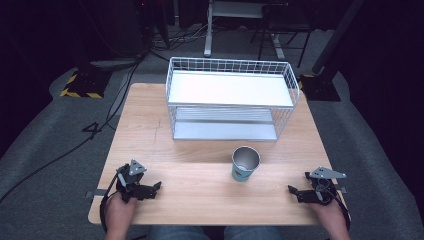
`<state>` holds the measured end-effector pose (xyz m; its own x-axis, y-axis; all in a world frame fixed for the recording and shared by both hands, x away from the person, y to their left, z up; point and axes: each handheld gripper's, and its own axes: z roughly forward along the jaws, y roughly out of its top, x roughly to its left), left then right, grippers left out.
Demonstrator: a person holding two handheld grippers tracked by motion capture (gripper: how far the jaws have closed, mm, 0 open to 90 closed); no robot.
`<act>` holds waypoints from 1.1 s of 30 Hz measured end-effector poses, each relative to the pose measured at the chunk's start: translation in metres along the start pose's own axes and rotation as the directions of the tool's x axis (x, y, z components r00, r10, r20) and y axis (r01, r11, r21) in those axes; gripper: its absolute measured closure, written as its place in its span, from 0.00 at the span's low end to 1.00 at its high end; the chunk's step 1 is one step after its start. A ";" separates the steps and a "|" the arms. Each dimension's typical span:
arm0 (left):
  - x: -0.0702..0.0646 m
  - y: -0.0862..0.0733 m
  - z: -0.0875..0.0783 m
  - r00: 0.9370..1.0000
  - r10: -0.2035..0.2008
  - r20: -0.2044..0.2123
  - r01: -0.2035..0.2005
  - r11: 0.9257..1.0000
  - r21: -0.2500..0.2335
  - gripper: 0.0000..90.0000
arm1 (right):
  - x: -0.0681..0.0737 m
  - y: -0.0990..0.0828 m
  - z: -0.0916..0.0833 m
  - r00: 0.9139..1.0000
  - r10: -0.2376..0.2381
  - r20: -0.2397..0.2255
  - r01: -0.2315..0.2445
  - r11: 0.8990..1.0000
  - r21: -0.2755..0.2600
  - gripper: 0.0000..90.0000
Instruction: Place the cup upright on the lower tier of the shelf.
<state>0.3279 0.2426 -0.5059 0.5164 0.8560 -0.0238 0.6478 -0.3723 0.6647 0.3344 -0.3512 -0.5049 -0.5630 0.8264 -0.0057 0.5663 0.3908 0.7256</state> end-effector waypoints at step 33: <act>0.001 0.004 0.003 1.000 -0.002 -0.004 0.002 1.000 0.000 0.00 | 0.036 0.024 -0.036 0.998 0.015 -0.068 -0.024 0.990 -0.137 0.16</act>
<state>0.3327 0.2404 -0.5058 0.5134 0.8579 -0.0223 0.6484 -0.3707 0.6650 0.3067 -0.3265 -0.4629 -0.5941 0.8027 0.0516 0.4920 0.3119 0.8128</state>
